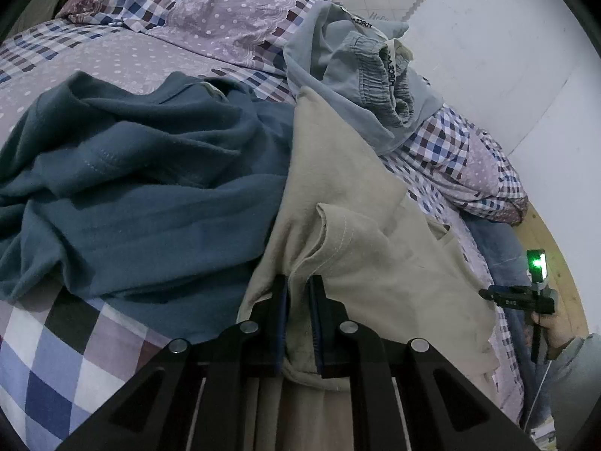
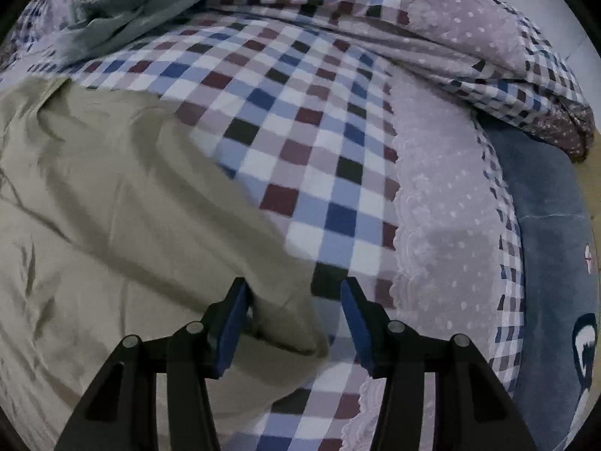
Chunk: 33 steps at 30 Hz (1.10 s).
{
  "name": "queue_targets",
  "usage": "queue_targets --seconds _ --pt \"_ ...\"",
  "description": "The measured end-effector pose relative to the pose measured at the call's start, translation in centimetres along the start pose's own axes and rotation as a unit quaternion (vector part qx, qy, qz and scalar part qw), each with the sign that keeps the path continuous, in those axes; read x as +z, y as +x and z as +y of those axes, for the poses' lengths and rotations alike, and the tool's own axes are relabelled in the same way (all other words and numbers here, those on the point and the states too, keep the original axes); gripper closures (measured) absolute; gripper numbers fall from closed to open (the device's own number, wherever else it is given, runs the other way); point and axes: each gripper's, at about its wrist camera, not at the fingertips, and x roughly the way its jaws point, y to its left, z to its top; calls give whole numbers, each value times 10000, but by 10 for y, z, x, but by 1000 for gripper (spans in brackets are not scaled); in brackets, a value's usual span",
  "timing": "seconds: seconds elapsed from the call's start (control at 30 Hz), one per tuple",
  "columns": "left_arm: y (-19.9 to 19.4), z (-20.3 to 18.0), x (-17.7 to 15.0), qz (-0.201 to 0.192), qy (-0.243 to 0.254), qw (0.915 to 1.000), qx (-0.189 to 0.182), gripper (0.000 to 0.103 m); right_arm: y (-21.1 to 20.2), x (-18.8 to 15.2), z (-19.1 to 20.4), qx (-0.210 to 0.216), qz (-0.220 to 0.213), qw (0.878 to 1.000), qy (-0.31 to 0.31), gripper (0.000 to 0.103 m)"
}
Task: Fold clothes
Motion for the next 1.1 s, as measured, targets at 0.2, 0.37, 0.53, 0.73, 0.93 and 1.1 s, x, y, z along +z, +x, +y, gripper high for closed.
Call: queue_targets --seconds 0.2,0.37,0.53,0.73,0.93,1.1 --pt "1 -1 2 -20 38 10000 -24 95 10 1 1 463 180 9987 99 87" --pt "-12 -4 4 -382 152 9991 -92 100 -16 10 -7 -175 -485 9959 742 99" --pt "-12 -4 3 -449 188 9988 68 100 -1 23 1 -842 -321 9916 925 96" --pt "-1 -1 3 -209 139 9996 105 99 -4 22 -16 -1546 -568 9762 1414 31" --pt "-12 19 5 -251 -432 9965 -663 96 -25 8 -28 -1145 -890 9745 1712 29" --pt "-19 21 7 -227 -456 9915 -1195 60 -38 -4 -33 -759 -1169 9695 2017 28"
